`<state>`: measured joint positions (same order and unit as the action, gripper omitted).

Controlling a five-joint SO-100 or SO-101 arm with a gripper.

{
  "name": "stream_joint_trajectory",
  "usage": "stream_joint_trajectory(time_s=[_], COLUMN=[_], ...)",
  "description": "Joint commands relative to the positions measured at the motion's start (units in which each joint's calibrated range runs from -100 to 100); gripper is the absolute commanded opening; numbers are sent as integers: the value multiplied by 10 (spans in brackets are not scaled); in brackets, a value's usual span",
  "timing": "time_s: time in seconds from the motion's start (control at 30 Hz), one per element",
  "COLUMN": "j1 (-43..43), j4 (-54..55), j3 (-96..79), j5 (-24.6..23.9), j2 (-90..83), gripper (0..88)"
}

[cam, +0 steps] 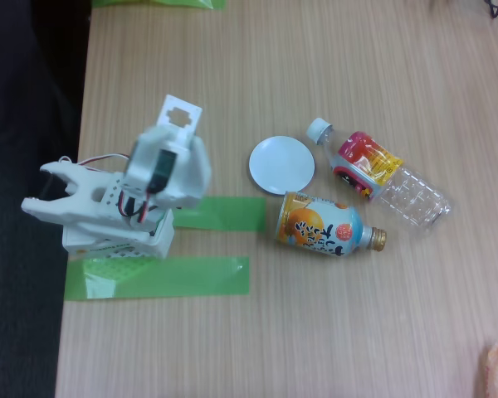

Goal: Pick up the plastic bottle and stand it up on the white place

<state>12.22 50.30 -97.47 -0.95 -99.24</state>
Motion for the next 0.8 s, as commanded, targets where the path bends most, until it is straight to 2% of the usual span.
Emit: stream_joint_trajectory(time_s=[0.0, 0.2, 0.37, 0.47, 0.6, 0.77], j1=[6, -1, -27, -58, -85, -85], j4=[-149, -512, -813, -961, -1098, -1182], j3=[86, 306, 451, 534, 664, 842], j5=[2, 2, 2, 2, 2, 1], j2=[0, 1, 2, 15, 92, 248], gripper=[77, 83, 197, 231, 235, 236])
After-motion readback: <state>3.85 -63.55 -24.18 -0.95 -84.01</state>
